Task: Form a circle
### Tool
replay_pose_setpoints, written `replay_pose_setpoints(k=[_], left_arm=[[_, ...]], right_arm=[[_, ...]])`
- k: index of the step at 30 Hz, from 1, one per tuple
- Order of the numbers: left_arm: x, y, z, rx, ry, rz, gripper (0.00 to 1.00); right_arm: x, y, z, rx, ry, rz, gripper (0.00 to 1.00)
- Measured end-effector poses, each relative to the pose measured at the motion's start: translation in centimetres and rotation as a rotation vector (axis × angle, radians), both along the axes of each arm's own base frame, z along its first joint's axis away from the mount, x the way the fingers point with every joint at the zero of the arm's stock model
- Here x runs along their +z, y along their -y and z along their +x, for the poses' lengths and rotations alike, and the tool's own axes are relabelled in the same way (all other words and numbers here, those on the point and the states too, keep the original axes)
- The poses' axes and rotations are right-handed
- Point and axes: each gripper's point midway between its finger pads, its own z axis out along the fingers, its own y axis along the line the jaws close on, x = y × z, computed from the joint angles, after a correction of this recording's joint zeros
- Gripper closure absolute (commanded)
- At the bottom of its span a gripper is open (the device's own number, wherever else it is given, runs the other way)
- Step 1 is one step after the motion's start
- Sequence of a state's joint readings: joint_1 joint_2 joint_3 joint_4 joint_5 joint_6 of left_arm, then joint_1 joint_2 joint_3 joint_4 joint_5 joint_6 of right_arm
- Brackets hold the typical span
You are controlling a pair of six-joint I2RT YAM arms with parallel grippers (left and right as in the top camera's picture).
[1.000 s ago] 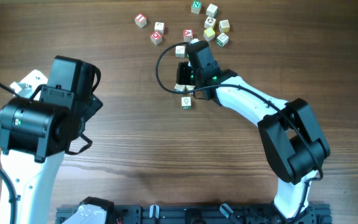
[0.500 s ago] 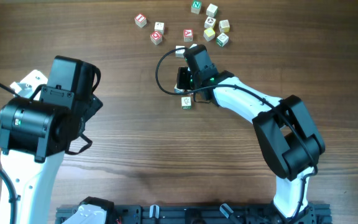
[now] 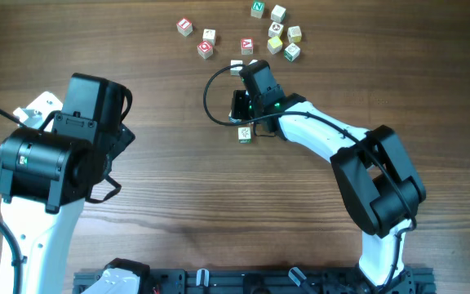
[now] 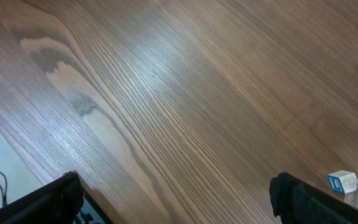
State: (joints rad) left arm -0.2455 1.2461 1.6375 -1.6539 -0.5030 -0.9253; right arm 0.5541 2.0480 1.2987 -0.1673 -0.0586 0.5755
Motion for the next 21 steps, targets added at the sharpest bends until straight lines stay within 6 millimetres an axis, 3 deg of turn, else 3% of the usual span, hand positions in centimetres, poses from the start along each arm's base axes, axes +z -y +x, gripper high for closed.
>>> replay_pose_setpoints(k=[21], left_arm=[[0.00,0.00,0.00,0.000,0.000,0.000,0.00]], right_arm=[[-0.18,0.04,-0.26,-0.001,-0.012,-0.005,0.95]])
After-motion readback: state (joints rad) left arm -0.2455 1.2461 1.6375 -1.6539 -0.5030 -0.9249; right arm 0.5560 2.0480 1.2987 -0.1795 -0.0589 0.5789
